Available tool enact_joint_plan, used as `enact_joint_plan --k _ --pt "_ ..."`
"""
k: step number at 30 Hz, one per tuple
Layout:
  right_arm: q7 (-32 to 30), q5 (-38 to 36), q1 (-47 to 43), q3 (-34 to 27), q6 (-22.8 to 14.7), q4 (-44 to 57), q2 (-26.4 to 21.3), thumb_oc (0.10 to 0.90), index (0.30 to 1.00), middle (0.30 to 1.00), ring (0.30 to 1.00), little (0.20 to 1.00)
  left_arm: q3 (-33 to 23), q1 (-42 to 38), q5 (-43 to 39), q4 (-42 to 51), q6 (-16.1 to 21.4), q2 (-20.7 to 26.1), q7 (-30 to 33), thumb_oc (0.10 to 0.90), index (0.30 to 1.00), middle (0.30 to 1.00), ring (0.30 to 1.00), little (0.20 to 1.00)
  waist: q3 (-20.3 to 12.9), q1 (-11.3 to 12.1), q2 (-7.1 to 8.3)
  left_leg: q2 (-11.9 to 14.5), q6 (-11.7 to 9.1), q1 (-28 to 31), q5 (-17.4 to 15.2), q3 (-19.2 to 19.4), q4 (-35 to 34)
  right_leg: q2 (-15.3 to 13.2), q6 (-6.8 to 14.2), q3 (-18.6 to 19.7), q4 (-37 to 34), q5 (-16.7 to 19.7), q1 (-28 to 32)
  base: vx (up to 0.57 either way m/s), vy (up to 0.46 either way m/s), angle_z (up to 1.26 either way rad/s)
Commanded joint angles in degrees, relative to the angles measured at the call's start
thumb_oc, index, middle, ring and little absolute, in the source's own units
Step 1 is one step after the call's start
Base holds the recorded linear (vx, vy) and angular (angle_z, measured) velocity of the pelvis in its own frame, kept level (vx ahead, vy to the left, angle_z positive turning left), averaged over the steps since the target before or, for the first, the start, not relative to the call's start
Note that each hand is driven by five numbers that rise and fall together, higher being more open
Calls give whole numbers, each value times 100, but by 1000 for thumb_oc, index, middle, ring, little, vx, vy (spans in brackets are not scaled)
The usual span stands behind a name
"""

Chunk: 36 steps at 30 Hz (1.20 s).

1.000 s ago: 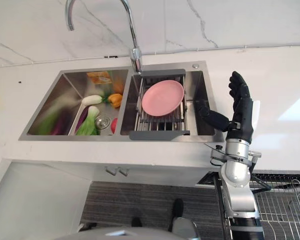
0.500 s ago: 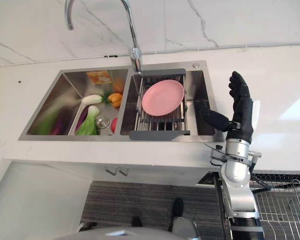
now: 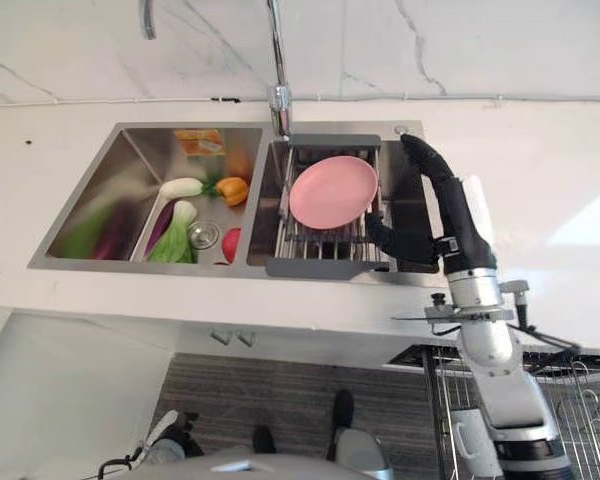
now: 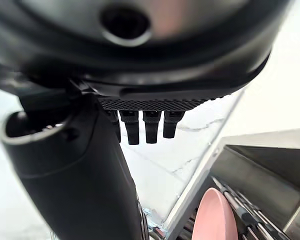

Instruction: Place the dishes in the dishwasher.

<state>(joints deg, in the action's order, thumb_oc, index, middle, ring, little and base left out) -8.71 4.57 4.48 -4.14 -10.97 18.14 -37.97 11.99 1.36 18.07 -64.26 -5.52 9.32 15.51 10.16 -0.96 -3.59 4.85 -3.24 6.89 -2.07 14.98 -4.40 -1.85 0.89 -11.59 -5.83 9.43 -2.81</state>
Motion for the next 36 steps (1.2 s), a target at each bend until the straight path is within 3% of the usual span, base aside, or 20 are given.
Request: enact_joint_plan --k 1,7,9,15,23,36 --pt "19 946 -605 -474 -248 651 -342 800 900 900 900 900 -68 -285 91 -237 235 13 -127 800 900 900 900 900 -377 27 417 502 -357 -152 252 -469 -60 -699 831 5 150 -1112 770 31 24 -3" --pt "368 1849 -1032 59 -110 218 -1422 800 900 900 900 900 -3 -261 194 -361 250 88 -263 800 900 900 900 900 -434 172 451 464 -351 -121 190 -509 -60 -730 849 -53 115 -1113 842 3 9 2" --pt "363 1851 -1051 77 -113 204 -1427 800 900 900 900 900 -10 -260 195 -362 250 83 -263 800 900 900 900 900 -432 167 447 464 -351 -119 188 -507 -60 -730 850 -51 115 -1114 844 0 0 0" --pt "651 2422 -1551 987 -103 -424 -2095 800 900 900 900 900 24 -246 151 -526 275 67 -338 800 900 900 900 900 -454 289 465 433 -366 -124 176 -586 -60 -751 851 -160 83 -1127 936 3 6 4" --pt "613 2943 -2063 1607 -15 -1047 -2249 800 900 900 900 900 85 -237 122 -637 291 36 -358 800 900 900 900 900 -451 379 458 423 -383 -135 179 -666 -60 -773 849 -278 83 -1163 1008 1 2 1" --pt "127 4010 -2806 2287 348 -2053 -1808 800 900 900 900 900 171 -246 82 -715 285 -31 -285 800 900 900 900 900 -455 562 454 402 -386 -194 177 -818 -60 -787 832 -413 83 -1193 1074 1 1 6"
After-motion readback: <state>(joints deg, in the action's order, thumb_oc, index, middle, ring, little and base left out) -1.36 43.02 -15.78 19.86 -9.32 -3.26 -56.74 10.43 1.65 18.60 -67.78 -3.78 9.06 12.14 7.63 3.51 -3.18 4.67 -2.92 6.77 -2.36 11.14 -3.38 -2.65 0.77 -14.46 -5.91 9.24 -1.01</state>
